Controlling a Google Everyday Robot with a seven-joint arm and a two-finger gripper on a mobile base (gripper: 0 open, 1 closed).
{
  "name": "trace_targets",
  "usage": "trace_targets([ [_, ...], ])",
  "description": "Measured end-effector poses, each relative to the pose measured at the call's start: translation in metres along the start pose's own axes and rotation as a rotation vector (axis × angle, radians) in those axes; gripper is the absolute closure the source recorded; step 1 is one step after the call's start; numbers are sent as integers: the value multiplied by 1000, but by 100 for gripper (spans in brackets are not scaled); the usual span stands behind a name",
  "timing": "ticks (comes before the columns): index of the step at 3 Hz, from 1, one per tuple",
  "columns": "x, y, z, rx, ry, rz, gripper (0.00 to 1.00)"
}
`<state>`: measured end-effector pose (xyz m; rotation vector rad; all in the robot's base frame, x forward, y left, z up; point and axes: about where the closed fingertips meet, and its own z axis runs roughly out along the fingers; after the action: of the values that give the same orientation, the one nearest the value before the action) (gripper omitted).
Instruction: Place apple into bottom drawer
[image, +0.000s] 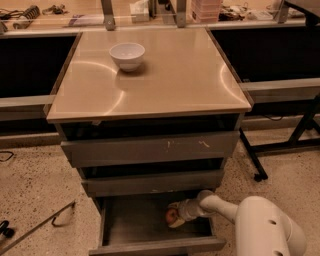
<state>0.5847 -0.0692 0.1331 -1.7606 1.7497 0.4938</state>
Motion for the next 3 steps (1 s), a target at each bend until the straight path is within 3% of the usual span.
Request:
trace_targets([
  [2, 0, 0, 0, 0, 0, 0, 12],
  [3, 0, 0, 0, 0, 0, 0, 0],
])
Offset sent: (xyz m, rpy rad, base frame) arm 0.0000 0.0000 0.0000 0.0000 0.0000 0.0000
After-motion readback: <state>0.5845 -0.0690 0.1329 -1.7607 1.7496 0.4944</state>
